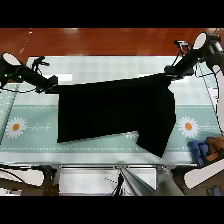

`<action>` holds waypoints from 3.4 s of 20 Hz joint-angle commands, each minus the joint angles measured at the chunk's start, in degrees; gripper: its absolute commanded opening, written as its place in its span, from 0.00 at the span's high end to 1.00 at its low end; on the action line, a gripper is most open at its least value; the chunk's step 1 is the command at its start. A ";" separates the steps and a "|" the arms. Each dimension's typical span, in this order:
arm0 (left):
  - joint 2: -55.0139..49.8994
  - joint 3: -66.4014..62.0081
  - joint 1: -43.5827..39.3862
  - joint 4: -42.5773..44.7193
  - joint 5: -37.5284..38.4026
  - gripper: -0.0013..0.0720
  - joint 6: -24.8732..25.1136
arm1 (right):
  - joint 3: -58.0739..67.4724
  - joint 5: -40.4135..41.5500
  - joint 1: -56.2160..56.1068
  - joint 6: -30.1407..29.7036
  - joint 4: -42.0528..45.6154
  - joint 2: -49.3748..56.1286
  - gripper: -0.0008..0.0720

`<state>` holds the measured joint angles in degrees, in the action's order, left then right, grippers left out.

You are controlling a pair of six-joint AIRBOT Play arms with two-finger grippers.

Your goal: Fold the shirts.

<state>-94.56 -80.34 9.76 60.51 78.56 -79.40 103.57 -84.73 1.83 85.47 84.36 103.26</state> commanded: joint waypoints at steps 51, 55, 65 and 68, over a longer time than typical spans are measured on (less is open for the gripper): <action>16.65 50.88 4.63 -10.01 -13.51 0.95 6.75 | -70.84 19.15 24.85 -15.80 -27.10 -31.58 0.22; 16.68 50.88 4.63 -9.99 -14.08 0.95 6.99 | -72.30 22.01 24.87 -16.09 -28.81 -31.58 0.75; 31.71 31.91 4.61 -10.51 -13.14 0.95 9.49 | -52.09 25.70 23.78 -24.46 -55.65 -36.57 0.96; 28.83 28.63 4.52 -14.38 -17.44 0.96 9.53 | -45.09 29.44 17.79 -24.48 -55.30 -31.36 0.96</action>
<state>-65.30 -47.57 14.31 49.28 64.36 -70.04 52.34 -60.05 23.33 61.45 33.36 69.12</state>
